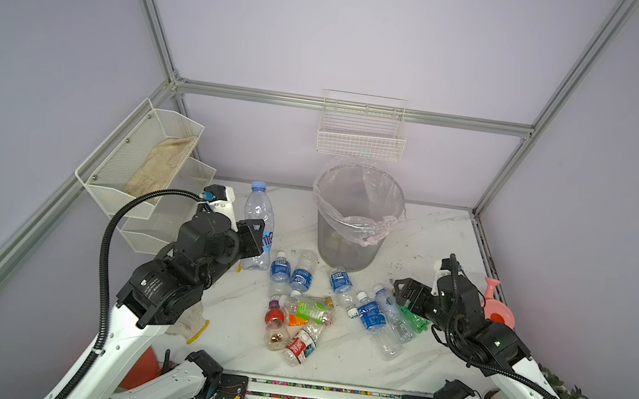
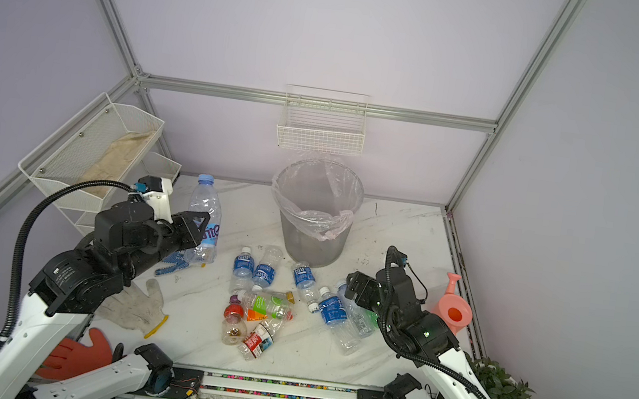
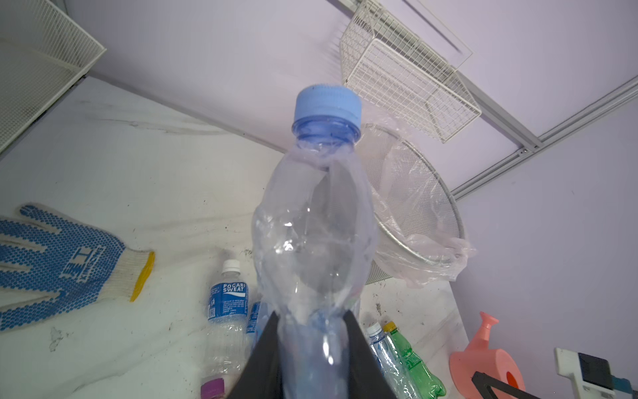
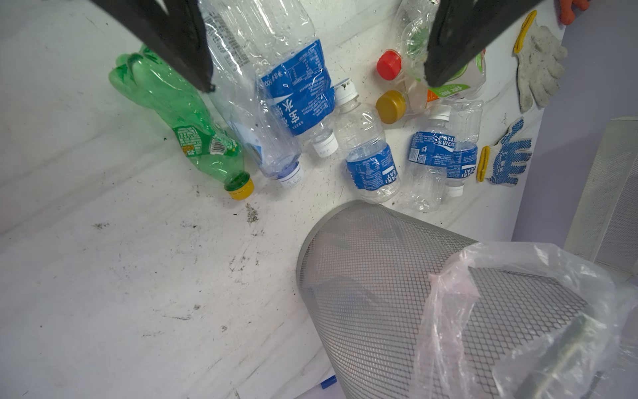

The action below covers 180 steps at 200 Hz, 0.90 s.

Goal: Throw the plastic bottles in the bin
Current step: 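Lift the light-blue-capped bottle with the left gripper and carry it over the bin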

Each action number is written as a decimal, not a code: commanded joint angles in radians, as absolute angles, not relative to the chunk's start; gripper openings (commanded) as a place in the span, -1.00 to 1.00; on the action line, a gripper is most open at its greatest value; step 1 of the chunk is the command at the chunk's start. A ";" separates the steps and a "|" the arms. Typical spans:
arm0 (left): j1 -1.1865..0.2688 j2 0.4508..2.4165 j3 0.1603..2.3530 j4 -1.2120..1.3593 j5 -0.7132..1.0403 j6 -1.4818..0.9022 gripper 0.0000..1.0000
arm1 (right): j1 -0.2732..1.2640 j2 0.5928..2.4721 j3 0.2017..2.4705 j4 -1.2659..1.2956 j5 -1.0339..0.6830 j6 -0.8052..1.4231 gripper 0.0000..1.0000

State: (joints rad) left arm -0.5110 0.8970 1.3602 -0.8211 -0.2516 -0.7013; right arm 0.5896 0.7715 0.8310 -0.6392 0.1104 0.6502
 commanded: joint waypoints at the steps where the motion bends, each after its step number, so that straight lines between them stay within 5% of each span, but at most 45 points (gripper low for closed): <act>1: -0.509 0.908 1.465 -0.719 -0.201 -0.638 -0.52 | 0.588 0.778 0.830 -0.617 0.107 0.667 0.95; 180: -0.529 1.150 1.714 -0.586 -0.112 -0.578 -0.53 | 0.588 0.762 0.804 -0.609 0.096 0.670 0.95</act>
